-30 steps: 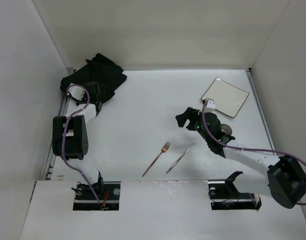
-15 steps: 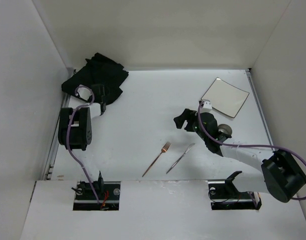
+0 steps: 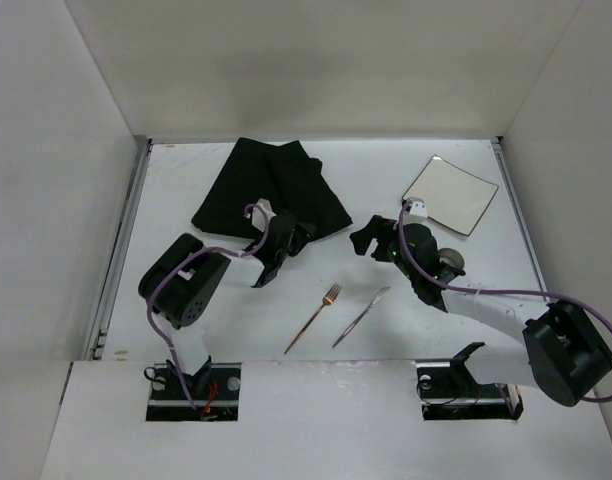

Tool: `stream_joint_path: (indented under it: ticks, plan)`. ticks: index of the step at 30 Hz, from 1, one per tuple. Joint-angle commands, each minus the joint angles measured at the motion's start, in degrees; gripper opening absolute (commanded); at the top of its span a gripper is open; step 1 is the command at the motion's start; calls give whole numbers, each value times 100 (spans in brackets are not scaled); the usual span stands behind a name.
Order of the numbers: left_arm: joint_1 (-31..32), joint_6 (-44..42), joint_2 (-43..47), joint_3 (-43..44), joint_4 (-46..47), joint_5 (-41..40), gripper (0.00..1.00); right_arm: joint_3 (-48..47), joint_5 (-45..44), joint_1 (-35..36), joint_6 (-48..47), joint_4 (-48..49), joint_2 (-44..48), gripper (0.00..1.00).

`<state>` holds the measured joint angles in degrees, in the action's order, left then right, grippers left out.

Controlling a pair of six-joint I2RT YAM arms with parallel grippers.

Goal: Set the dinner table for one person

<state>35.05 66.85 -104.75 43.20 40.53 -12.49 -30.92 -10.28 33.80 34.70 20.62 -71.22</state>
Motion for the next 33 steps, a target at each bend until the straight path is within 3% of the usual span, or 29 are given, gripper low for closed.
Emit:
stream_joint_path:
  ticks: [1,7,12,20,33]
  plan:
    - [-90,-93,927,-645,-107,-113,46,-46,-79,-19,-68,232,91,91]
    - [-432,-637,3484,-1954,-500,-736,51,-186,-316,-27,-51,170,-137,93]
    - [-1248,-647,4419,-2245,-1801,-1027,54,-695,-395,-10,274,-119,-822,94]
    - [-2612,-674,3929,-2158,-1953,-676,57,-2101,-694,61,459,-674,-2122,99]
    - [-3439,-296,2390,-1877,-1100,-148,58,-2832,-167,-71,960,-515,-3126,99]
